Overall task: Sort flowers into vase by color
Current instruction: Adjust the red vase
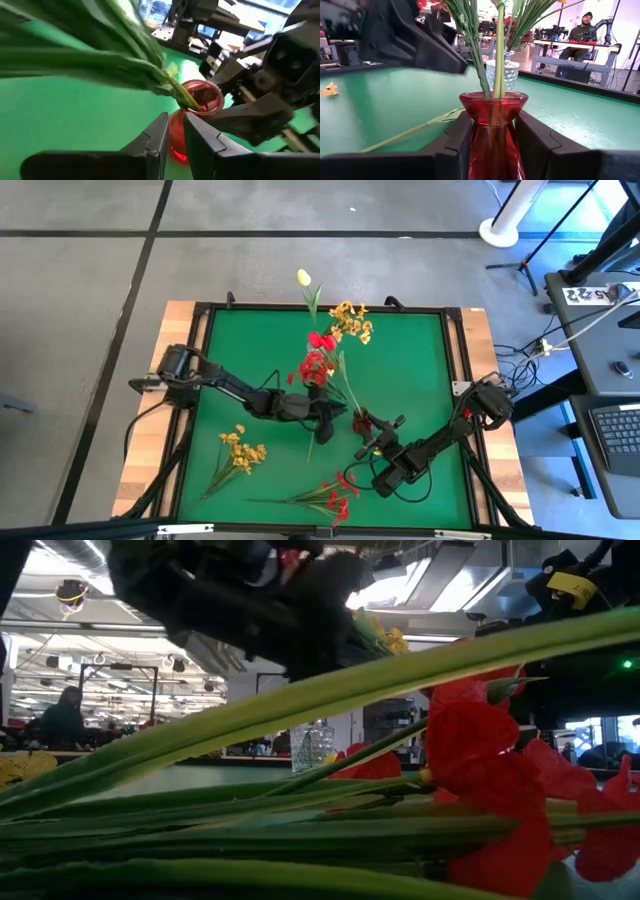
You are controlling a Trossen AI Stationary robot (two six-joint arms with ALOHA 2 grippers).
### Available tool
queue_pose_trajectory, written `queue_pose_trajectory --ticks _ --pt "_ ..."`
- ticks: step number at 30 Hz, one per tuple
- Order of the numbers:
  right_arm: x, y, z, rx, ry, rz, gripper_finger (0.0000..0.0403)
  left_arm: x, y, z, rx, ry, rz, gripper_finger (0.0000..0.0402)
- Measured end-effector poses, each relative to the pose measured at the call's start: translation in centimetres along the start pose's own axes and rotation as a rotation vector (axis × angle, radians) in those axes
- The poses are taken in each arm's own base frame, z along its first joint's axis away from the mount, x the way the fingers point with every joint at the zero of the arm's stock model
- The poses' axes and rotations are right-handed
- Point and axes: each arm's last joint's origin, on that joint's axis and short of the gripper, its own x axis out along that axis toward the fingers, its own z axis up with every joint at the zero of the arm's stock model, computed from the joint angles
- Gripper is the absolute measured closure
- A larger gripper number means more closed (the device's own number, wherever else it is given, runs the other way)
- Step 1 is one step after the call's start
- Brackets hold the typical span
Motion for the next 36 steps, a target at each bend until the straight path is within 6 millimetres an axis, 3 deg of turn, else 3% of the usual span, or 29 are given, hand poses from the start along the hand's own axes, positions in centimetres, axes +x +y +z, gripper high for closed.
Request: queue_pose_trajectory --ticks 8,16,31,36 --pt "-0.2 0.1 0.0 0.003 0.007 0.011 0.0282 2.9 -1.1 -0.9 0.066 0.091 -0.021 0.0346" --pt "-0.5 0.2 0.1 0.011 0.022 0.026 0.0282 3.1 -2.1 -0.5 0.167 0.088 -0.092 0.0341" --pt "-0.9 0.4 0.1 0.017 0.033 0.045 0.0284 3.2 -2.3 -0.3 0.261 0.092 -0.093 0.0224" --pt "-0.9 0.4 0.1 0.015 0.044 0.05 0.0284 3.2 -2.3 -0.3 0.282 0.086 -0.087 0.0211"
